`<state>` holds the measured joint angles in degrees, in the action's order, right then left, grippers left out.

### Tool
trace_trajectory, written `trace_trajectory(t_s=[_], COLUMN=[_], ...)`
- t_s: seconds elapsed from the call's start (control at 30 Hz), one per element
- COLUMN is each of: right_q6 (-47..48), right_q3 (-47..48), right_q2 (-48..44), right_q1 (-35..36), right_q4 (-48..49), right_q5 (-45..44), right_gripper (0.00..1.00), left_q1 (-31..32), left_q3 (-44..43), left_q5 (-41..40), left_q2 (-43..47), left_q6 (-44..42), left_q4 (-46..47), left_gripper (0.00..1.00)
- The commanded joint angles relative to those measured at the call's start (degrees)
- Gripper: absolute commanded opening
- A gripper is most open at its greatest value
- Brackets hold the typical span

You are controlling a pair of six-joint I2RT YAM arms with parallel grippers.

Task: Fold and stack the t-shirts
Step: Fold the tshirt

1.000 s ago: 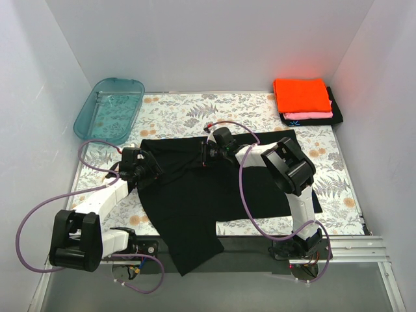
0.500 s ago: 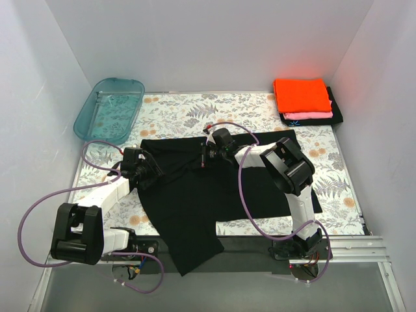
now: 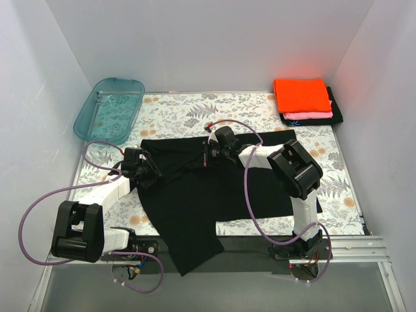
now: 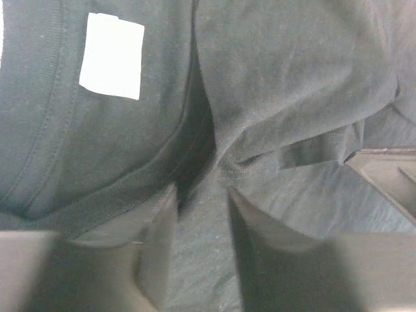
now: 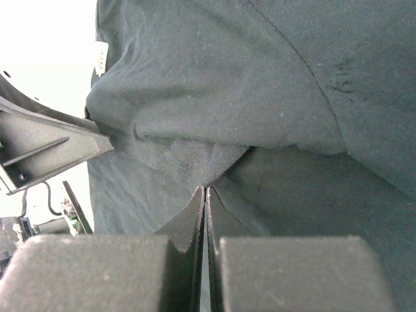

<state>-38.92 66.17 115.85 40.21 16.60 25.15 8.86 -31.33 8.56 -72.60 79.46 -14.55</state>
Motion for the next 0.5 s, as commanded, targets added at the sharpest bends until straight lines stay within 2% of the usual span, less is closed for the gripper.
trace_trajectory(t_s=[0.0,0.07,0.1,0.2,0.47], right_q6=[2.2,3.0,3.5,5.4,12.0], right_q3=[0.1,0.4,0.8,1.4,4.6], right_q2=[-3.1,-3.5,-3.7,-4.6,-6.5], right_q1=[-0.2,-0.3,-0.3,-0.4,-1.3], right_q4=[-2.0,-3.8,-4.6,-7.8,-19.3], right_q5=[0.2,0.1,0.0,-0.5,-2.8], right_gripper=[0.01,0.01,0.01,0.01,0.01], left_q1=[0.5,0.5,0.5,0.5,0.5], left_q3=[-1.4,-1.9,-2.1,-3.4,-5.4], left_q5=[1.7,2.3,2.6,3.5,6.3], left_q2=[0.6,1.0,1.3,2.1,4.0], left_q6=[0.0,0.3,0.3,1.5,6.2], left_q4=[0.1,-0.4,-1.1,-3.2,-10.7], left_gripper=[0.33,0.25,0.16,0.0,0.0])
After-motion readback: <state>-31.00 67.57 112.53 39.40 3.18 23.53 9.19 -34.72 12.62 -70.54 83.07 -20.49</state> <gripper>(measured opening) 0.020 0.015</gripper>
